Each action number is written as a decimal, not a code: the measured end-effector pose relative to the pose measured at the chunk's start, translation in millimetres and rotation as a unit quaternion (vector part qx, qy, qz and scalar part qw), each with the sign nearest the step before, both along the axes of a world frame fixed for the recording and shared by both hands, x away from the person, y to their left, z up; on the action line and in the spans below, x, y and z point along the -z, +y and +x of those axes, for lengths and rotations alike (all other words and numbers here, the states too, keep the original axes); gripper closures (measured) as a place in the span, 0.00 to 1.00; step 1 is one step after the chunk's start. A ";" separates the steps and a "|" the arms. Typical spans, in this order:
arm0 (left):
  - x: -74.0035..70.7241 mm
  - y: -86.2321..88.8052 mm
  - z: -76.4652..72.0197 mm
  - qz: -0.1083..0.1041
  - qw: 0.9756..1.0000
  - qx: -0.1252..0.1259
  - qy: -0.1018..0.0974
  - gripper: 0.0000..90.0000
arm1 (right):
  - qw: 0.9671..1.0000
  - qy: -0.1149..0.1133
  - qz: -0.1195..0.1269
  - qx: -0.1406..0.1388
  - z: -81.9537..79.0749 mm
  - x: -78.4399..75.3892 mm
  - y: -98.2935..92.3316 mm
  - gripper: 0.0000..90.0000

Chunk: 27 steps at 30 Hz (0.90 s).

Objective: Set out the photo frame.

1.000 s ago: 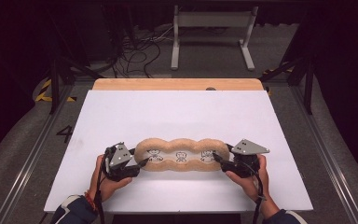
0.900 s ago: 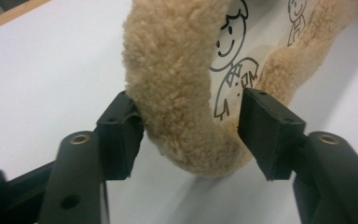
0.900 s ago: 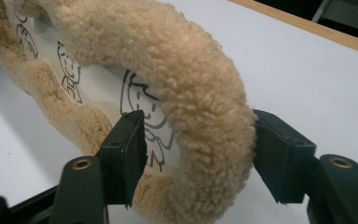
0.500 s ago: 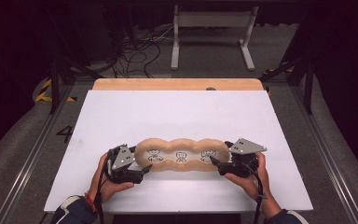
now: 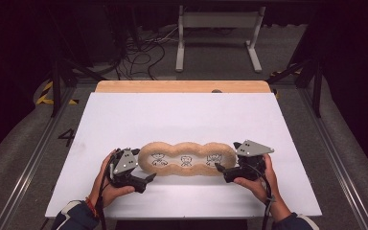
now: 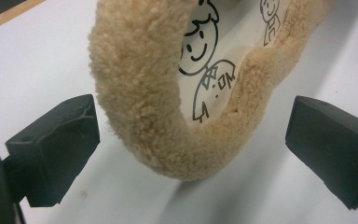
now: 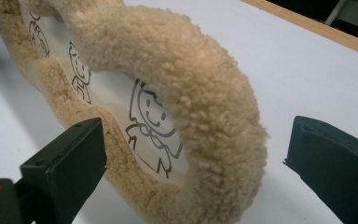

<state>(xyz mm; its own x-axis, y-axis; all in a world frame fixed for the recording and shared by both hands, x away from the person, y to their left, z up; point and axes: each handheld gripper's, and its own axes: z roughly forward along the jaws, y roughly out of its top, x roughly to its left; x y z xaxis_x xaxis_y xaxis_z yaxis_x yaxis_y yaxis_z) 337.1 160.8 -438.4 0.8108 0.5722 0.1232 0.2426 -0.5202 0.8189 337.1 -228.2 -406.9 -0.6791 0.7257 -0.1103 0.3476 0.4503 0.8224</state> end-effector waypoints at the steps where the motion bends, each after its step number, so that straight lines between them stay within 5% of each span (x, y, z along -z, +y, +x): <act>1: -0.1 0.3 -0.2 -0.003 1.000 0.000 0.000 0.04 | 1.000 0.000 -0.002 -0.001 -0.3 0.1 0.2 0.05; 21: -6.7 5.5 -11.0 0.037 0.999 0.010 -0.022 0.06 | 0.999 -0.015 -0.040 -0.017 -10.3 -6.9 -6.5 0.08; 27: -6.4 15.0 -16.6 0.034 0.999 0.008 -0.021 0.06 | 0.999 -0.014 -0.048 -0.019 -15.1 -6.5 -9.0 0.08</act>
